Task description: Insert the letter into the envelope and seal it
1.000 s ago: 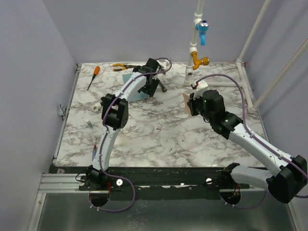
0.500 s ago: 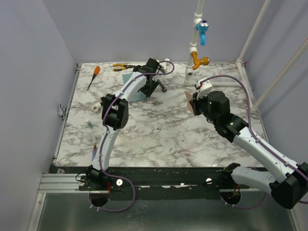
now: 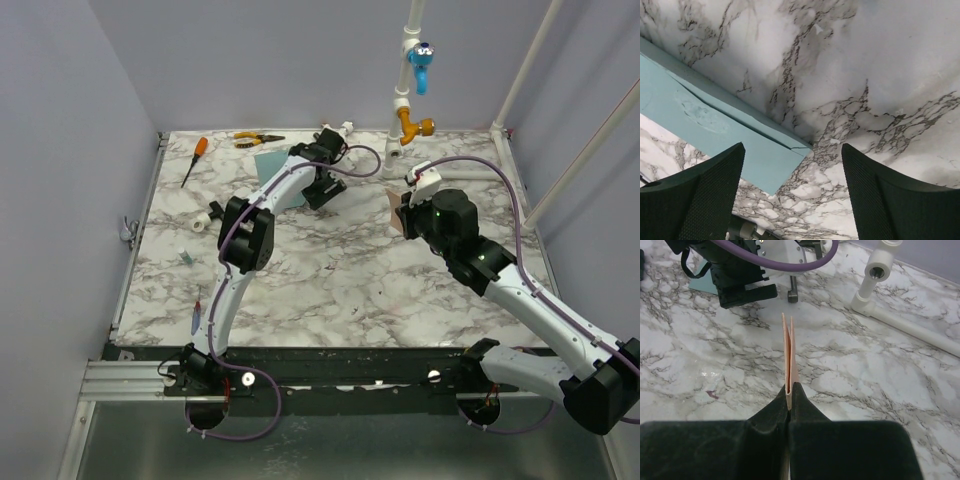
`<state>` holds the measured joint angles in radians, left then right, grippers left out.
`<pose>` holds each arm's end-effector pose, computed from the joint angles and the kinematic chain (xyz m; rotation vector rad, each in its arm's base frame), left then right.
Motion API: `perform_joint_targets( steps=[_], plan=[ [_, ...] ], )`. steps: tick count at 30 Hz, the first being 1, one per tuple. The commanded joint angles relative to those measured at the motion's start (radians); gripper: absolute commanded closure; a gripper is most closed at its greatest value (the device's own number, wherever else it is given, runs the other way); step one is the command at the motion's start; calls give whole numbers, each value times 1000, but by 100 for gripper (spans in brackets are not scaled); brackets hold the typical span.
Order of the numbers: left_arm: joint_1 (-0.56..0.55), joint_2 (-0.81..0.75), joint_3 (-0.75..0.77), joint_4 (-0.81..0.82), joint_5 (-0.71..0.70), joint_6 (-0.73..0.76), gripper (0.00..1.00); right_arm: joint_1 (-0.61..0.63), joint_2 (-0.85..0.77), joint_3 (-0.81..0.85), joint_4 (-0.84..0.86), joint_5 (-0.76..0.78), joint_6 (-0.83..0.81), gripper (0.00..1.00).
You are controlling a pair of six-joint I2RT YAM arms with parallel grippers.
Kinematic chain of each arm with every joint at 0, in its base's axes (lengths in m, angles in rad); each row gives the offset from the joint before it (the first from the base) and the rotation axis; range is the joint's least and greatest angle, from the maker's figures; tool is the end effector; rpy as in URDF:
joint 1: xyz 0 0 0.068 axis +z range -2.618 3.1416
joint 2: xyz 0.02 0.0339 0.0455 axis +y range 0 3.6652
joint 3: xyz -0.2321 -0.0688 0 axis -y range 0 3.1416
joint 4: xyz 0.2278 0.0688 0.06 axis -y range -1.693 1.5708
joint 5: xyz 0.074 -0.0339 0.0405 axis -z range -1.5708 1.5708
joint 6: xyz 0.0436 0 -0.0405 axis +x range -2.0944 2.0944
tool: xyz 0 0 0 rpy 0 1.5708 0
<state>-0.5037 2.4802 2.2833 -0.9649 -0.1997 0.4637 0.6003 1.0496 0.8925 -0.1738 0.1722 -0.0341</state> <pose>0.4287 -0.2264 0.1632 1.2139 2.4322 0.2609 0.2100 0.1347 0.3004 -0.4812 1.8409 0.2213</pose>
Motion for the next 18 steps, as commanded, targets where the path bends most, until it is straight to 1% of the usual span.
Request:
perform_joint_targets(
  steps=[1, 4, 7, 13, 18],
  plan=[
    [18, 27, 49, 11, -35, 35, 25, -4, -9, 7, -13, 30, -21, 99],
    [18, 27, 49, 11, -31, 40, 36, -3, -20, 6, -10, 27, -25, 99],
    [19, 26, 48, 11, -21, 54, 44, -4, -28, 9, -11, 33, -32, 99],
    [24, 22, 43, 11, -9, 61, 45, -3, -31, 14, -15, 42, -36, 99],
    [50, 0, 15, 11, 23, 3, 54, -4, -33, 12, -15, 50, -36, 99]
  ],
)
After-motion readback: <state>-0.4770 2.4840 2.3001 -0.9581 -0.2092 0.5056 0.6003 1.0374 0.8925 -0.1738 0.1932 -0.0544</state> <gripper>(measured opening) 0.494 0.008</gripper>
